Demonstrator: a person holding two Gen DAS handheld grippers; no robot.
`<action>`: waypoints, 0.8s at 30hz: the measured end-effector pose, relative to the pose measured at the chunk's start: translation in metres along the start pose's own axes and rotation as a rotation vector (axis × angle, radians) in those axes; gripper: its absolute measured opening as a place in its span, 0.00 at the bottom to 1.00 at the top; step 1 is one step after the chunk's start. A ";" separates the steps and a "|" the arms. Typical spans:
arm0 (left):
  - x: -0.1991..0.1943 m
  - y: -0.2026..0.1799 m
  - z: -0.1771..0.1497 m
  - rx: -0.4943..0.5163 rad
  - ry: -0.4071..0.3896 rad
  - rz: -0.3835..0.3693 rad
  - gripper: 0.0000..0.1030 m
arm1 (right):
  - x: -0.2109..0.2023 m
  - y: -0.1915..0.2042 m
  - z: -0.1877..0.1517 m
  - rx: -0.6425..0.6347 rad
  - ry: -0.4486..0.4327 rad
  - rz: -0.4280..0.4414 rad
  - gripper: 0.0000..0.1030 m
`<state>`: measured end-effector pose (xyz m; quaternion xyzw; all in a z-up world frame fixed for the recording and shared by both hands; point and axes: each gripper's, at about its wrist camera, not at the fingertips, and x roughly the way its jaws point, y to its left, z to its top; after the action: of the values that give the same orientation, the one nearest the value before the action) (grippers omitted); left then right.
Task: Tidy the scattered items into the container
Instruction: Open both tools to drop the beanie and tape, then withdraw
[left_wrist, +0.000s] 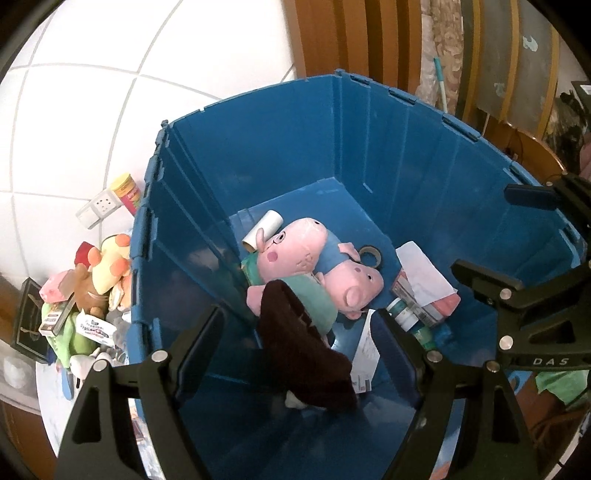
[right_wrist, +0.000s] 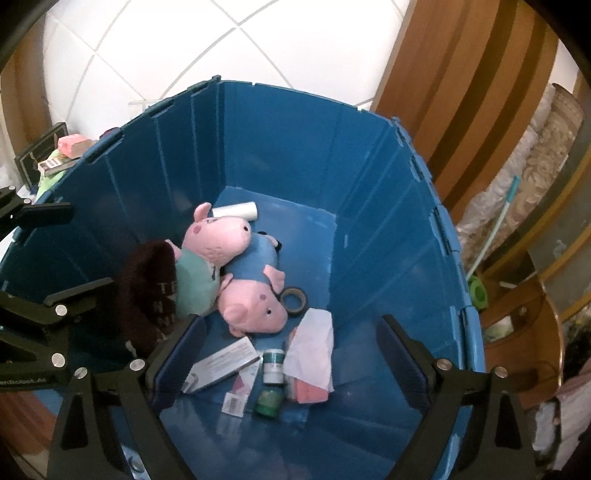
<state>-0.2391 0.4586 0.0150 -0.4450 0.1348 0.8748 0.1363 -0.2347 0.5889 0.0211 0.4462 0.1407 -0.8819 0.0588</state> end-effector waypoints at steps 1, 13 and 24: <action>-0.002 0.000 -0.002 -0.001 -0.003 0.001 0.79 | -0.002 0.001 -0.001 -0.002 -0.002 0.000 0.91; -0.036 0.013 -0.030 -0.048 -0.049 0.009 0.79 | -0.025 0.021 -0.010 -0.012 -0.039 0.006 0.92; -0.081 0.072 -0.082 -0.092 -0.110 0.020 0.79 | -0.049 0.088 -0.010 -0.025 -0.078 0.007 0.92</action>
<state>-0.1577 0.3533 0.0428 -0.4005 0.0911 0.9046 0.1139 -0.1780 0.5067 0.0376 0.4111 0.1476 -0.8966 0.0729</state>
